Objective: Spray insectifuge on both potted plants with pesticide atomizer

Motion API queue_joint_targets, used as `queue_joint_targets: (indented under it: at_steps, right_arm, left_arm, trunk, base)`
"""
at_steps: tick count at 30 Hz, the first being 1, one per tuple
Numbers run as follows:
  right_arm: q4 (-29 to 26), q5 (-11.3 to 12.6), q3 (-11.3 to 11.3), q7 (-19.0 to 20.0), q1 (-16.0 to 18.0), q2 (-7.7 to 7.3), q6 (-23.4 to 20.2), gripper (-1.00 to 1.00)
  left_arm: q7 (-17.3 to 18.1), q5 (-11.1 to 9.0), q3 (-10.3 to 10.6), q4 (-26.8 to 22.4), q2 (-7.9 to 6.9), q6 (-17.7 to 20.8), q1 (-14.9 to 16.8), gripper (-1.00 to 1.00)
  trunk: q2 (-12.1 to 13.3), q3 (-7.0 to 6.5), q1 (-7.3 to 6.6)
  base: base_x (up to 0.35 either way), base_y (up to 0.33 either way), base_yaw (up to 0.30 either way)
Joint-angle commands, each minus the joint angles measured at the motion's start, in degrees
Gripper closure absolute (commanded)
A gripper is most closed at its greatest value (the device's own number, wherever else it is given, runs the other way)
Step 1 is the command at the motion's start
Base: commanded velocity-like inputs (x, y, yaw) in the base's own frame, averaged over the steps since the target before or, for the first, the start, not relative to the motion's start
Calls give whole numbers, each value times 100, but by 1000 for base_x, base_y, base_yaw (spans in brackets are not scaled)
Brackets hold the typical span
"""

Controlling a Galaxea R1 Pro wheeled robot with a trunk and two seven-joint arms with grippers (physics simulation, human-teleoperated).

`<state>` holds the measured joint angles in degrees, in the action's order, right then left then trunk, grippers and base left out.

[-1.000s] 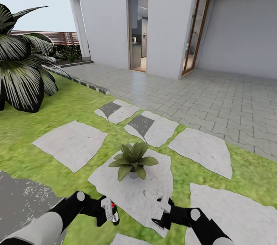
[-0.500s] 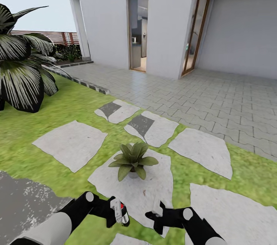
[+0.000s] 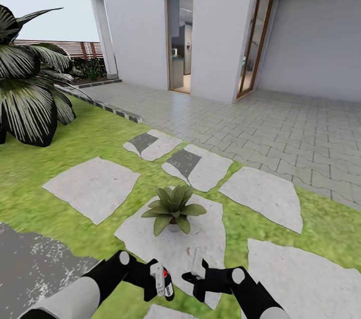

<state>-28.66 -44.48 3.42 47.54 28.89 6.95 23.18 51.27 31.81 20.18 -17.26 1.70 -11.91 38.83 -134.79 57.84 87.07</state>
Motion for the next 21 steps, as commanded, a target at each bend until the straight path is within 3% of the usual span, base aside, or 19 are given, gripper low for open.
queue_joint_targets:
  at_steps: [1, 21]
  right_arm:
    - [-7, -37, 36, 28, 2, 7, 20, 100]
    - [-175, -17, 36, 176, 10, 105, 20, 100]
  left_arm:
    - [6, 64, -15, -5, 22, -42, 2, 100]
    - [-15, 50, -14, 3, 76, -58, -16, 100]
  trunk:
    - [-2, 5, -1]
    - [-2, 5, -1]
  base:
    - [0, 0, 0]
    - [0, 0, 0]
